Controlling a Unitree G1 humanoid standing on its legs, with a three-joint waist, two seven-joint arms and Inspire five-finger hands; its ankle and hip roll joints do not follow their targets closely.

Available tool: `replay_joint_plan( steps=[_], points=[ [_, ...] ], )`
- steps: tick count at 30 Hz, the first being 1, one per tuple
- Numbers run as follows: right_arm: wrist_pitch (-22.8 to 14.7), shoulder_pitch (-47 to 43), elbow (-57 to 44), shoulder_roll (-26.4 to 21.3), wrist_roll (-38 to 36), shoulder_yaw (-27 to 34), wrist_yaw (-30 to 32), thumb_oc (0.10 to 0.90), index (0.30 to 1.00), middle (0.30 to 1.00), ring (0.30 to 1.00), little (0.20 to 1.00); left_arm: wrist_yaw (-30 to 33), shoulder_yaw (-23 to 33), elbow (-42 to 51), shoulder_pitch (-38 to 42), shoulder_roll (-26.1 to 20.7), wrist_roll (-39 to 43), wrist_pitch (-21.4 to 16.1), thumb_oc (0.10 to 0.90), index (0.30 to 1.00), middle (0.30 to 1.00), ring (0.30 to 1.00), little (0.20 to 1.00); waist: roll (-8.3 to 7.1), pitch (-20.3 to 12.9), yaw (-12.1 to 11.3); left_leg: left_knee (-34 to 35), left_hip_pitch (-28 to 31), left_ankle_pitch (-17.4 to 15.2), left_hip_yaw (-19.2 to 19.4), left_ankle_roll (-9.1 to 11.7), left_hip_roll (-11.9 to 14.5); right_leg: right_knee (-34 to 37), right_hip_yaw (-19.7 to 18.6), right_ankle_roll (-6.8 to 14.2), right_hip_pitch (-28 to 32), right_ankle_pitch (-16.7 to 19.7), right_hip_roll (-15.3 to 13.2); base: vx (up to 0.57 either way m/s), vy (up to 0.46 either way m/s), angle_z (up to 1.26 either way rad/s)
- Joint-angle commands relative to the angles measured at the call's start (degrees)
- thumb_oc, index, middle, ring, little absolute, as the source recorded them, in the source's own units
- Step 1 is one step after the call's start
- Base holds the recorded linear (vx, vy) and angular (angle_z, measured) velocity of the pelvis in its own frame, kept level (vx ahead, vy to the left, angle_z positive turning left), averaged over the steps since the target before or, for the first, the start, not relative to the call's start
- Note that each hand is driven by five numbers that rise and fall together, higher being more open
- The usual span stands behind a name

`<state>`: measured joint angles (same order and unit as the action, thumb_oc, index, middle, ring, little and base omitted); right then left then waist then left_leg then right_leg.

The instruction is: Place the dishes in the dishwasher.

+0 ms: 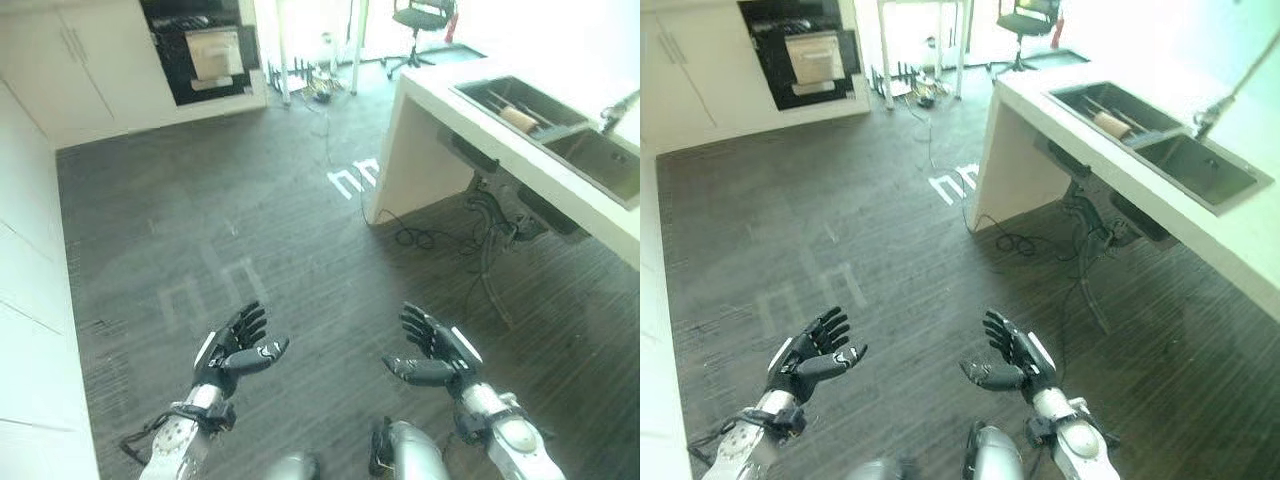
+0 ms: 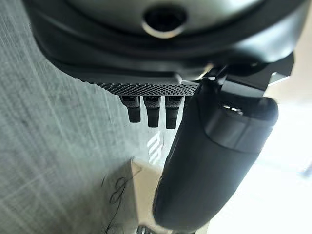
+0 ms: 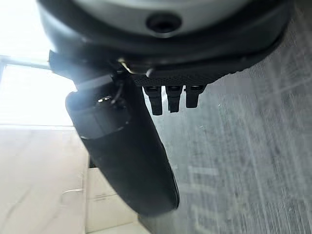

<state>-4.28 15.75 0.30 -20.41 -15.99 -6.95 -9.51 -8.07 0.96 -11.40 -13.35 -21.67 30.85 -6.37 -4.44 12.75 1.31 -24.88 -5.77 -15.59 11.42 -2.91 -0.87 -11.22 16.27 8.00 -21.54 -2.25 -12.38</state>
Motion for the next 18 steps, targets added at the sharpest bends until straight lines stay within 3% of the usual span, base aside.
replay_joint_plan(
  steps=[1, 2, 6, 7, 9, 10, 11, 12, 13, 14, 15, 18],
  points=[
    [-8.6, -4.8, -5.3, -3.1, -3.1, 3.9, 0.8, 0.800, 0.900, 0.900, 0.900, 0.900, -0.5, -1.2, 8.5, 2.0, -2.0, -2.9, -5.1, 0.800, 0.900, 0.900, 0.900, 0.900, 1.83, -1.9, 0.8, 7.7, 6.8, -1.9, -3.8, 2.5, 1.7, -6.0, -2.9, 2.7, 3.8, 7.2, -2.4, 0.61, -0.483, -0.15],
    [-8.5, -6.0, -5.8, -3.2, -3.2, 3.4, 2.2, 0.800, 0.900, 0.900, 0.900, 0.900, 0.0, -1.8, 8.5, 2.4, -2.5, -3.3, -5.4, 0.800, 0.900, 0.900, 0.900, 0.900, 1.39, -2.8, 0.5, 7.7, 8.2, -2.9, -3.8, 2.9, 2.1, -6.0, -3.2, 2.5, 5.1, 3.6, -2.6, 0.64, -0.509, -0.06],
    [-6.8, -8.3, -5.9, -3.8, -3.1, 2.9, 3.9, 0.800, 0.900, 0.900, 0.900, 0.900, 1.1, -1.9, 9.9, 2.6, -2.3, -2.5, -3.8, 0.800, 0.900, 0.900, 0.900, 0.900, 1.50, -5.1, 0.5, 7.7, 11.7, -3.1, -2.8, 4.5, 3.8, -6.0, -1.8, 1.3, 7.9, 1.1, -0.1, 0.49, -0.366, 0.08],
    [-7.1, -8.6, -5.8, -3.9, -2.8, 3.1, 4.0, 0.800, 0.900, 0.900, 0.900, 0.900, 0.9, -2.1, 10.3, 2.6, -2.1, -2.7, -4.0, 0.800, 0.900, 0.900, 0.900, 0.900, 1.69, -5.7, 0.4, 7.7, 12.8, -0.8, -2.2, 5.3, 4.3, -6.0, -1.3, 0.3, 8.6, 0.1, 0.8, 0.42, -0.312, 0.07],
    [-7.7, -8.5, -5.9, -4.6, -3.0, 4.0, 4.1, 0.800, 0.900, 0.900, 0.900, 0.900, 1.7, -2.7, 10.9, 2.3, -1.9, -2.7, -5.6, 0.800, 0.900, 0.900, 0.900, 0.900, 1.84, -6.2, 0.1, 7.7, 14.1, 8.8, -0.7, 7.6, 5.6, -6.0, -1.2, -1.9, 10.3, -2.3, 2.6, 0.38, -0.299, -0.17],
    [-7.7, -8.5, -5.9, -4.7, -3.0, 4.0, 4.1, 0.800, 0.900, 0.900, 0.900, 0.900, 1.7, -2.7, 10.9, 2.3, -1.9, -2.7, -5.6, 0.800, 0.900, 0.900, 0.900, 0.900, 1.83, -6.2, 0.0, 7.7, 14.1, 8.8, -0.7, 7.6, 5.6, -6.0, -1.2, -2.0, 10.3, -2.4, 2.6, 0.33, -0.271, -0.45],
    [-8.4, -8.2, -5.9, -5.5, -2.7, 4.7, 3.8, 0.800, 0.900, 0.900, 0.900, 0.900, 2.2, -2.4, 11.0, 2.1, -1.4, -1.6, -6.7, 0.800, 0.900, 0.900, 0.900, 0.900, 1.36, -5.8, -0.3, 3.2, 14.0, 14.8, 0.6, 9.1, 6.2, -6.0, -1.2, -3.7, 12.4, -4.2, 3.2, 0.28, -0.247, -0.58],
    [-8.7, -8.3, -5.9, -6.0, -2.3, 5.2, 3.5, 0.800, 0.900, 0.900, 0.900, 0.900, 2.7, -2.4, 10.9, 2.1, -1.2, -1.3, -8.1, 0.800, 0.900, 0.900, 0.900, 0.900, 1.14, -5.6, -0.3, -4.4, 10.8, 16.8, 0.7, 9.9, 6.8, -6.0, -1.3, -4.9, 13.6, -5.2, 3.8, 0.28, -0.243, -0.47],
    [-8.7, -8.3, -5.9, -6.0, -2.3, 5.2, 3.5, 0.800, 0.900, 0.900, 0.900, 0.900, 2.7, -2.4, 10.9, 2.1, -1.2, -1.3, -8.1, 0.800, 0.900, 0.900, 0.900, 0.900, 1.14, -5.6, -0.3, -4.4, 10.8, 16.8, 0.7, 9.9, 6.8, -6.0, -1.3, -4.9, 13.6, -5.2, 3.8, 0.22, -0.251, -0.43],
    [-9.4, -8.4, -6.0, -6.6, -2.1, 5.9, 4.0, 0.800, 0.900, 0.900, 0.900, 0.900, 2.9, -2.3, 11.9, 2.2, -0.9, -1.8, -9.8, 0.800, 0.900, 0.900, 0.900, 0.900, 0.33, -5.0, -0.9, -13.7, 4.1, 18.6, 0.7, 9.7, 7.6, -6.0, -1.3, -6.5, 15.1, -6.3, 4.1, 0.20, -0.224, -0.36],
    [-9.5, -9.0, -6.2, -7.0, -1.8, 6.1, 5.2, 0.800, 0.900, 0.900, 0.900, 0.900, 3.0, -2.3, 12.4, 2.7, -0.7, -2.1, -11.2, 0.800, 0.900, 0.900, 0.900, 0.900, 0.62, -3.8, -1.3, -16.5, -1.3, 16.5, -1.0, 8.7, 8.0, -6.0, -1.2, -6.8, 16.9, -6.9, 5.1, 0.22, -0.232, -0.32],
    [-8.7, -10.7, -7.1, -7.1, -2.2, 6.1, 5.2, 0.800, 0.900, 0.900, 0.900, 0.900, 4.4, -1.3, 14.0, 2.6, -0.5, -1.8, -12.2, 0.800, 0.900, 0.900, 0.900, 0.900, 0.52, -3.5, -2.1, -8.0, -1.5, 15.5, -0.5, 7.2, 5.6, -6.0, -3.5, -6.1, 17.5, -7.6, 6.0, 0.19, -0.011, -0.20]
  ],
)
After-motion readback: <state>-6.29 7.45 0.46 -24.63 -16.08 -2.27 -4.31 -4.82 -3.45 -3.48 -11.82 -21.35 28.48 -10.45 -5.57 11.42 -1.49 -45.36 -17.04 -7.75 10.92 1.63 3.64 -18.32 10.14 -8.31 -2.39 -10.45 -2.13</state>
